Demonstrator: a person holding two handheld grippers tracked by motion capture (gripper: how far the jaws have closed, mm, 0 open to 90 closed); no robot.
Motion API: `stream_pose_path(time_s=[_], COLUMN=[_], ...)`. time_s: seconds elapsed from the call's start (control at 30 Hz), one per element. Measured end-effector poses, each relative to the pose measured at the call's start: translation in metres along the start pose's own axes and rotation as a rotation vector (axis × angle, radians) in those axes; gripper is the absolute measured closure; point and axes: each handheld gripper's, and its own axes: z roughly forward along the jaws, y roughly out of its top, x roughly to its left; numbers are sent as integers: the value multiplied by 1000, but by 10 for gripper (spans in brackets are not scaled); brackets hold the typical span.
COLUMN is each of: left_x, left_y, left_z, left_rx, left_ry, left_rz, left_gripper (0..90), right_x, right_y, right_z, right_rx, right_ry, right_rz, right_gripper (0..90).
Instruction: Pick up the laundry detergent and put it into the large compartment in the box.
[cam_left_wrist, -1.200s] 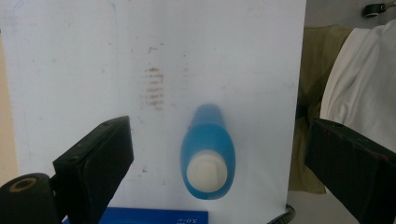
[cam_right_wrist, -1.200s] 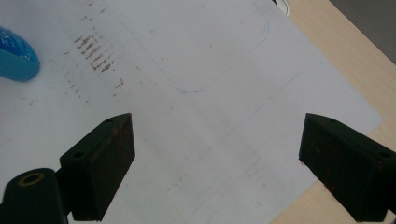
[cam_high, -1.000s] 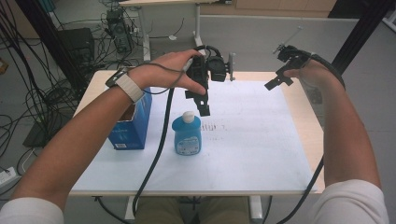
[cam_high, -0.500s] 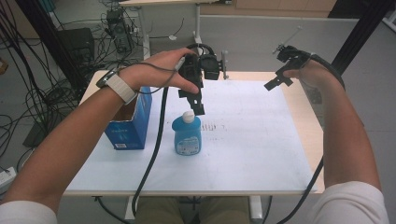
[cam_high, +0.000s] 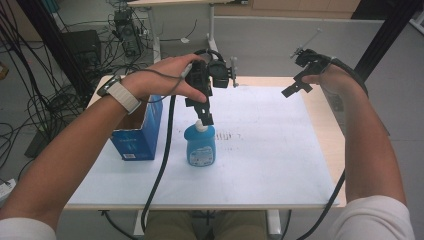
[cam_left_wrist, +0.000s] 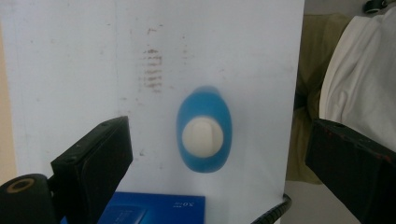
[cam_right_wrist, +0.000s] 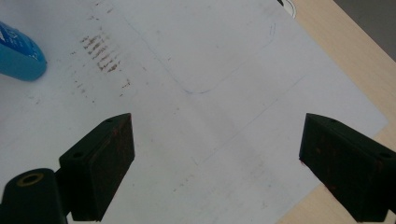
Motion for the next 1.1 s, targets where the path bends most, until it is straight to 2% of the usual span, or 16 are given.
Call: stream_pose_path(time_s=[0.37,1.1], left_x=[3,6], left_y=[-2,-2], left_z=[18,49], left_rx=[20,52], left_ry=[0,-8], left_rz=[0,1], left_gripper=[48,54], right_x=[4,2], right_y=[4,-5], right_z=[3,7], right_rx=[-3,-17], right_ry=[10,15], right_rz=[-9,-1], right_gripper=[98,97])
